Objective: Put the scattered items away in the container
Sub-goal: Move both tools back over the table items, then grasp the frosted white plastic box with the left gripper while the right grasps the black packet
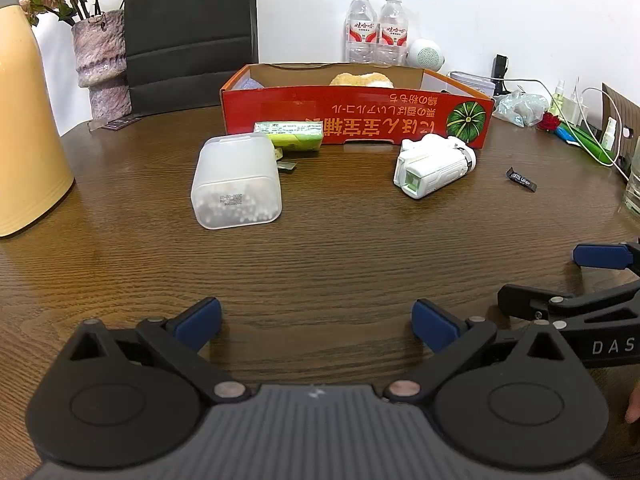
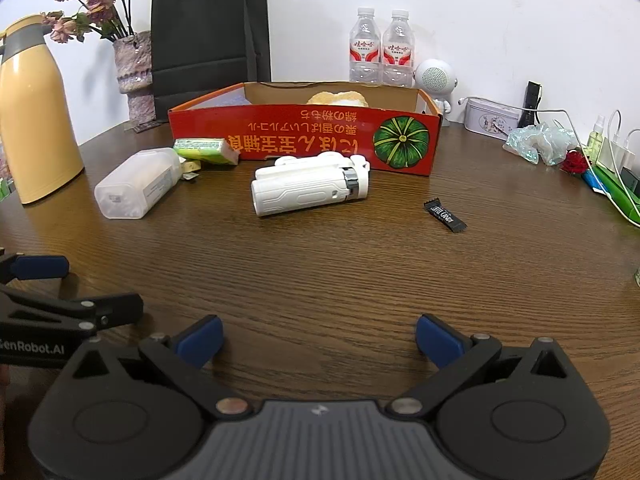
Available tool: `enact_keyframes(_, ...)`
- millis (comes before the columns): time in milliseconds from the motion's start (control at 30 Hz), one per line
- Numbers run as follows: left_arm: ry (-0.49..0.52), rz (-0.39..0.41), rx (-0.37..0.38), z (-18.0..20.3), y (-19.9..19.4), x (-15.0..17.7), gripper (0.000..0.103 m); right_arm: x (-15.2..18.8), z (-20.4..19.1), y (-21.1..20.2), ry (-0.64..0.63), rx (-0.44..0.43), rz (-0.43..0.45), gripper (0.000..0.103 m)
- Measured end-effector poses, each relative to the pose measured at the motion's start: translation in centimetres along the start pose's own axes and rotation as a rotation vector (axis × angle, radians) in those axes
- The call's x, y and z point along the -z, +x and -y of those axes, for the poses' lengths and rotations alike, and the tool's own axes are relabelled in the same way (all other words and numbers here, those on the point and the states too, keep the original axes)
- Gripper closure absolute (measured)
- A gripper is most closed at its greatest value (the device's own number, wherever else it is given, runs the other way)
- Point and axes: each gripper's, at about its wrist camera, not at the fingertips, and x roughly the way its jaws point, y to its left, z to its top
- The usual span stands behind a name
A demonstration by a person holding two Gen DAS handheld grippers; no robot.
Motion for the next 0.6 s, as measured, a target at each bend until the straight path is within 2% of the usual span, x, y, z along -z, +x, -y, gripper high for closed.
enact_keyframes(200, 0.006, 0.017, 0.009, -0.5, -0.1, -0.4, 0.0, 0.0, 0.6, -0.2, 0.027, -0.023, 0.018, 0.002)
enact_keyframes(267, 0.031, 0.049, -0.012, -1.2, -0.2, -1.8, 0.0, -0.6, 1.7, -0.4, 0.046, -0.038, 0.037, 0.01)
enact_keyframes(333, 0.054, 0.103, -0.068, -2.2, 0.1, -3.9, 0.0, -1.9, 3.2, -0.3, 0.057, -0.042, 0.05, 0.026)
enact_keyframes(367, 0.057, 0.103, -0.084, -2.7, 0.6, -4.8, 0.0, -2.8, 4.0, -0.1, 0.061, -0.039, 0.054, 0.03)
enact_keyframes(433, 0.047, 0.053, -0.085, -4.0, 2.6, -6.9, 0.0, -4.5, 5.6, 0.7, 0.064, -0.007, 0.072, 0.043)
enact_keyframes(500, 0.009, 0.006, -0.079, -4.9, 4.4, -8.3, 0.0, -5.9, 6.7, 1.8, 0.054, 0.047, 0.08, 0.048)
enact_keyframes(600, -0.033, 0.021, -0.029, -5.8, 5.4, -8.8, 0.0, -7.3, 7.8, 3.9, 0.033, 0.075, 0.072, 0.055)
